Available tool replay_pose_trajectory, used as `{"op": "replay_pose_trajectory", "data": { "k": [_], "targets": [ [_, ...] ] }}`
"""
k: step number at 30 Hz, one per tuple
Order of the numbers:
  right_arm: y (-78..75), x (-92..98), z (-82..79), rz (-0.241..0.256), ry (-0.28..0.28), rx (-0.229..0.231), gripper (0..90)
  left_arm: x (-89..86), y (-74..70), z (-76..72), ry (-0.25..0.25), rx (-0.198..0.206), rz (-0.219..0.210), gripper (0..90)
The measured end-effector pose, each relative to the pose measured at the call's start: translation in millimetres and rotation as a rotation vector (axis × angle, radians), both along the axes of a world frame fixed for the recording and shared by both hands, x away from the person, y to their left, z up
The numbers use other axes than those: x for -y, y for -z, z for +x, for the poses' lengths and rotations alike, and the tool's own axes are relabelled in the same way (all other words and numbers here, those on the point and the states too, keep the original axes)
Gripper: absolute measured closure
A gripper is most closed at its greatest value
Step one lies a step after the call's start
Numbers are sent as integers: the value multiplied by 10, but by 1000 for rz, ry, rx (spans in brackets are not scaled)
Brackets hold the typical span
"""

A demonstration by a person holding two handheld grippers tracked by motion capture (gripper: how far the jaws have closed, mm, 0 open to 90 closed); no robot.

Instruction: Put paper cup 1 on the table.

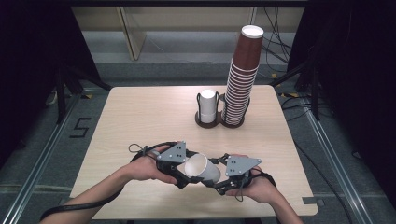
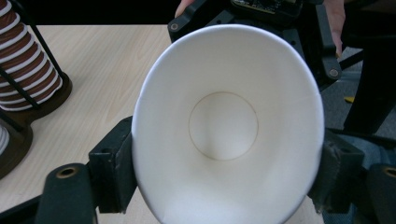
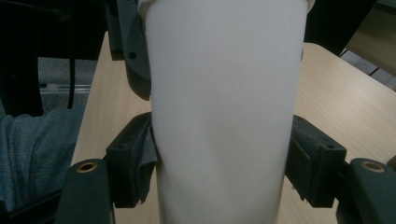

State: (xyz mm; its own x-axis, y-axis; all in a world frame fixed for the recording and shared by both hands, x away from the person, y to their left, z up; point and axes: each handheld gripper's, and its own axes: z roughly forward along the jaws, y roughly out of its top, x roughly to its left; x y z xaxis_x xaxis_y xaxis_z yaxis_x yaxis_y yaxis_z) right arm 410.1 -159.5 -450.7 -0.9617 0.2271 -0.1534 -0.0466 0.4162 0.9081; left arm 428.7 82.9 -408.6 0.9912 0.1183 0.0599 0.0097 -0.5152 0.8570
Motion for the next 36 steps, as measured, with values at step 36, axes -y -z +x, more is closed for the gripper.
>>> {"op": "replay_pose_trajectory", "data": {
  "k": [36],
  "targets": [
    [229, -196, 12, -73, 12, -23, 279, 251, -222, -67, 211, 248, 537, 253]
  ]
}}
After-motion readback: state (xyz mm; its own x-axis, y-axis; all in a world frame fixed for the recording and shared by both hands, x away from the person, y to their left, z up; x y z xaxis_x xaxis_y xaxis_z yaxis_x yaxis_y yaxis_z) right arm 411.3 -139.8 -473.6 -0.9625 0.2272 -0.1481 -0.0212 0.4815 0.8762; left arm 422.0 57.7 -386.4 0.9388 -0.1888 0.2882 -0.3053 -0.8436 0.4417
